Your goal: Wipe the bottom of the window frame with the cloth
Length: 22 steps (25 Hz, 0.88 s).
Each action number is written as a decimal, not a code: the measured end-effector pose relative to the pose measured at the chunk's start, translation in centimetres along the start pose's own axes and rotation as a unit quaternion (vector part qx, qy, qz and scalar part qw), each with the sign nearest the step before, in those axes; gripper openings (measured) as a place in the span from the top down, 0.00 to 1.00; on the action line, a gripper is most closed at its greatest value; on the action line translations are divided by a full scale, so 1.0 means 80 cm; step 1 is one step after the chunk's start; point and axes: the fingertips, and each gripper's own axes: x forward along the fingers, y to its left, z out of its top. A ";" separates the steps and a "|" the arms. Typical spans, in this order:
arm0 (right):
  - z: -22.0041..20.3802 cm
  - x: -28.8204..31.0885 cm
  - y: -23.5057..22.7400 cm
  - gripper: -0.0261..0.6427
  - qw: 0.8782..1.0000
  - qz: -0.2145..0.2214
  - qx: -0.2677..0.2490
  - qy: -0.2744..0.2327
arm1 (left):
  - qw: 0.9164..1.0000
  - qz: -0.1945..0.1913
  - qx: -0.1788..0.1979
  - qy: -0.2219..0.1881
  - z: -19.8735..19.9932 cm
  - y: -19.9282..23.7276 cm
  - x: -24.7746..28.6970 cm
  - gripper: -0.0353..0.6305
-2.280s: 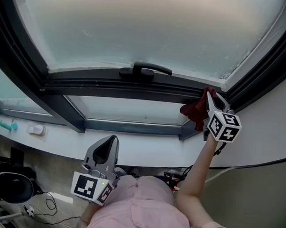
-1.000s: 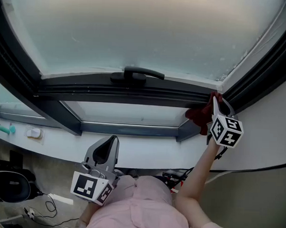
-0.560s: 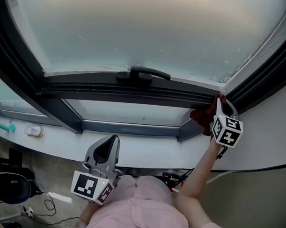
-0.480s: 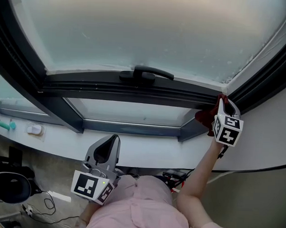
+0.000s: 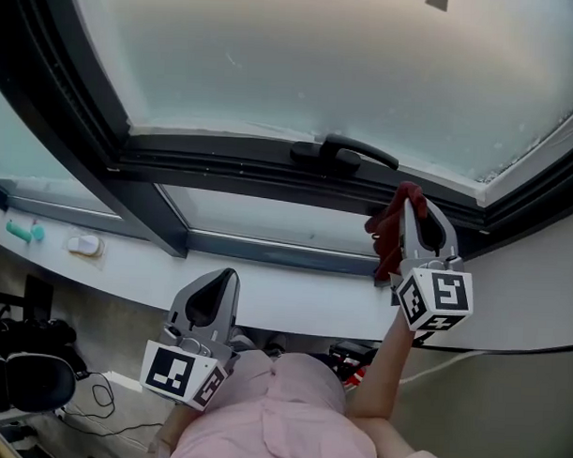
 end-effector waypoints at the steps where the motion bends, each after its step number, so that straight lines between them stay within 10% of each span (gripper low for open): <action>1: 0.000 0.008 0.023 0.89 1.000 0.022 0.011 0.000 | 1.000 -0.001 0.001 0.001 0.002 0.005 -0.003 0.95; 22: -0.032 0.080 0.172 0.89 0.997 0.053 -0.042 0.049 | 1.000 -0.011 -0.001 0.015 0.016 0.089 -0.032 0.95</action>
